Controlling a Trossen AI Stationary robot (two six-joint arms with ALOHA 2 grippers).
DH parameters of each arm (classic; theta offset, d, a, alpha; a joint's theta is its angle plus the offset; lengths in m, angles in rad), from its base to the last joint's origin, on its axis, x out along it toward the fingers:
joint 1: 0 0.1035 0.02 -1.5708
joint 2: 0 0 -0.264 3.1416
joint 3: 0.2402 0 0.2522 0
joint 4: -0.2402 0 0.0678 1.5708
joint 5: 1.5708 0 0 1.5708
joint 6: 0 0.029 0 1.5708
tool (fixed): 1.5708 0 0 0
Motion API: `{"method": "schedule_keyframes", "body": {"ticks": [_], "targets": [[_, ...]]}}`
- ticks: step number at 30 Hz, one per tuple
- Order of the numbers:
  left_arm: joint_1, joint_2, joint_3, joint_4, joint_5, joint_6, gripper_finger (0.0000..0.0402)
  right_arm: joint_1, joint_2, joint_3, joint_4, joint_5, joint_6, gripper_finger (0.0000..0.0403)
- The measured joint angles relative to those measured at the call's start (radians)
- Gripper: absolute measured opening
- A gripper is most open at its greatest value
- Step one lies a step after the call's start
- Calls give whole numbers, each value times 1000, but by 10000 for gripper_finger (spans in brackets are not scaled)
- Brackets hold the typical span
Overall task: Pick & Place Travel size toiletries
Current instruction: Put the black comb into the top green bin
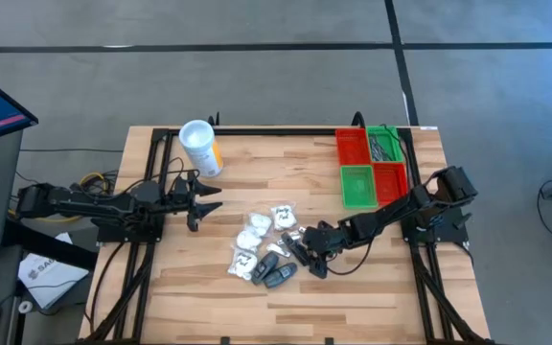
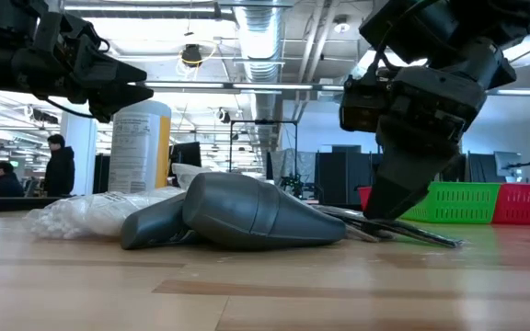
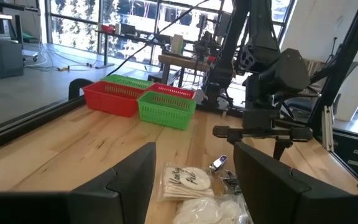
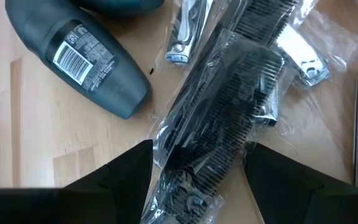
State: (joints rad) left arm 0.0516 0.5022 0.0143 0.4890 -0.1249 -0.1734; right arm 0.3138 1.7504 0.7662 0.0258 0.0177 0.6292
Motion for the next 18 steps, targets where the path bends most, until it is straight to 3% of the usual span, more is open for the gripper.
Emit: {"method": "schedule_keyframes", "body": {"ticks": [18], "targets": [[0,3,0,2,0,-12,209,29,35,0,-20,112,34,231]]}}
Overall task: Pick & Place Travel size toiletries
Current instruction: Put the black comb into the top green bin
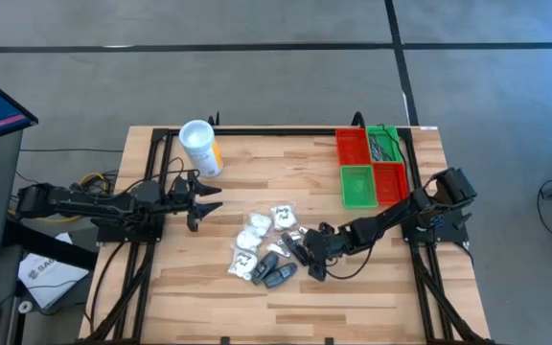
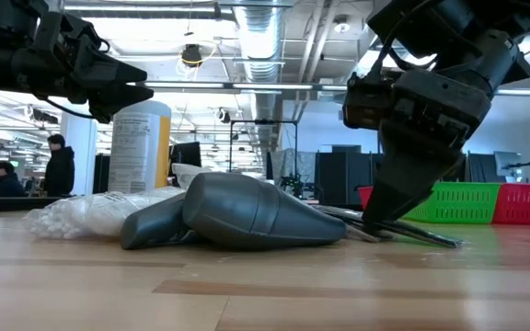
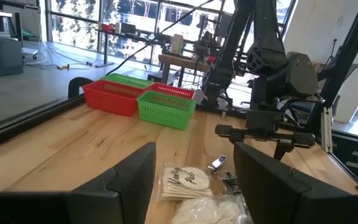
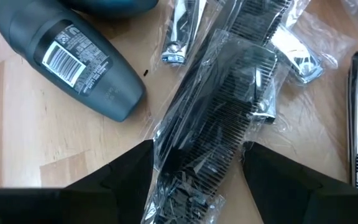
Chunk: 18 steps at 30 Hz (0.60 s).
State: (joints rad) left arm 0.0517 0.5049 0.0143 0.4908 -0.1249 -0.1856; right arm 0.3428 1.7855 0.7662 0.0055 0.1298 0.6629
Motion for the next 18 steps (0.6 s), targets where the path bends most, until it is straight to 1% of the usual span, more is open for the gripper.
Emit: {"method": "schedule_keyframes", "body": {"ticks": [4,11,18], "targets": [[0,0,0,0,0,0,209,5,0,0,-6,4,0,206],[0,0,0,0,0,0,209,16,1,-1,-12,22,-1,151],[0,0,0,1,0,0,209,14,2,-3,-20,31,4,77]]}}
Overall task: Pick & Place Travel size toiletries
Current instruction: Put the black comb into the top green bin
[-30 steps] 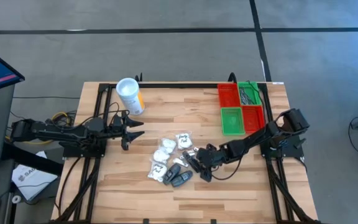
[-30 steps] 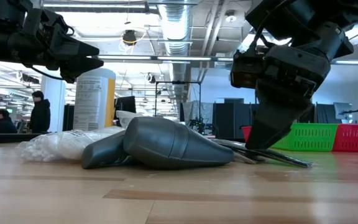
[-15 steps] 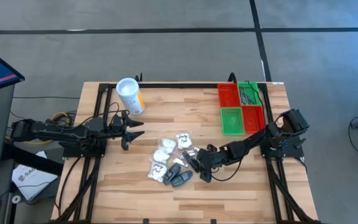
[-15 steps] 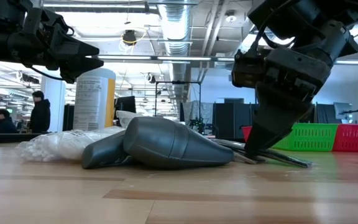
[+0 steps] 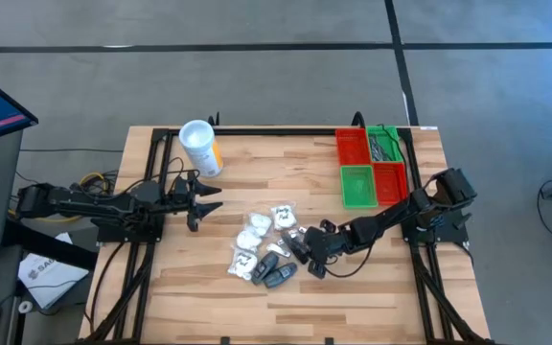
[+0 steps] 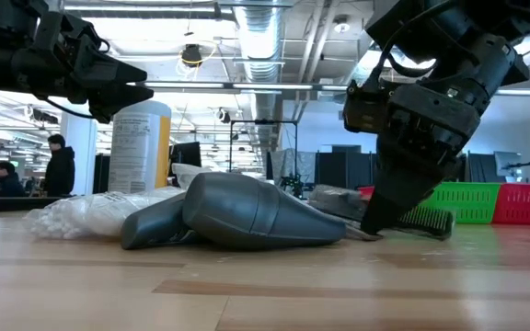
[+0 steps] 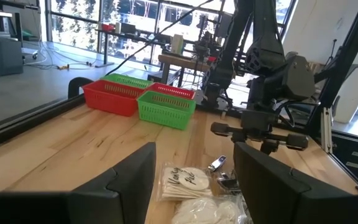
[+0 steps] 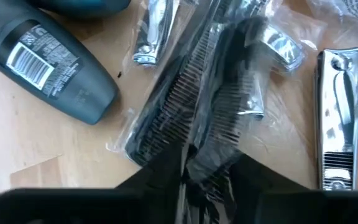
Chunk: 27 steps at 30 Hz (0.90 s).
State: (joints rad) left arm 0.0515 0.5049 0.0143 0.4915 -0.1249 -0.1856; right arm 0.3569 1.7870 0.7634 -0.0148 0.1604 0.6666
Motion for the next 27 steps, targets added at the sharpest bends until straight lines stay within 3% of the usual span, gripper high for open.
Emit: {"method": "schedule_keyframes", "body": {"ticks": [8,16,27], "targets": [[0,0,0,0,0,0,209,0,-4,-2,-1,-9,0,9],[0,0,0,0,0,0,209,3,-86,-10,-50,-41,-21,12],[0,0,0,1,0,0,209,-9,-227,-6,-136,38,-49,6]]}}
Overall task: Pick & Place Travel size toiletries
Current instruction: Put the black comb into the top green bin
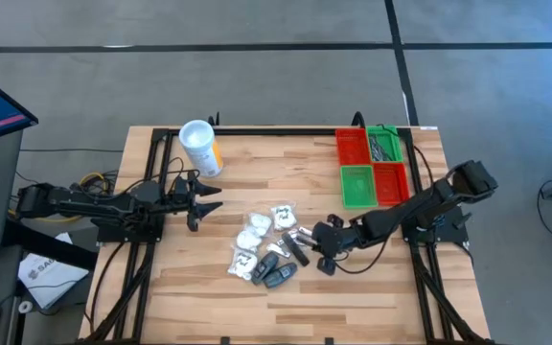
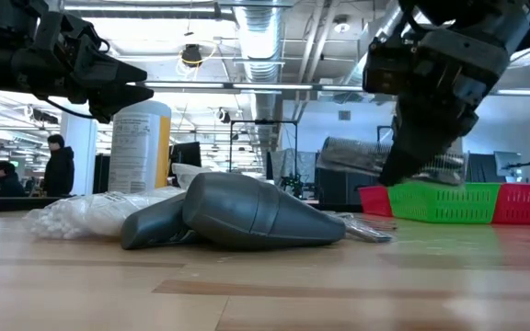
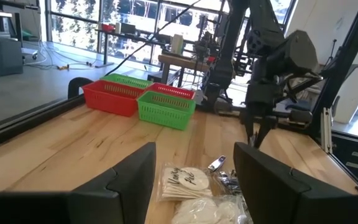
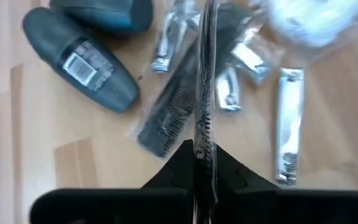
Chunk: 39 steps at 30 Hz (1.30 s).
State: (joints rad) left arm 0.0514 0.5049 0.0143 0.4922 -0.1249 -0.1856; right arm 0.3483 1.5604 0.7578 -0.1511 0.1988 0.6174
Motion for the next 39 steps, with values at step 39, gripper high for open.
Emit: {"method": "schedule_keyframes", "body": {"ticks": [39], "targets": [[0,0,0,4,0,-15,209,-448,-432,4,-721,320,7,4]]}}
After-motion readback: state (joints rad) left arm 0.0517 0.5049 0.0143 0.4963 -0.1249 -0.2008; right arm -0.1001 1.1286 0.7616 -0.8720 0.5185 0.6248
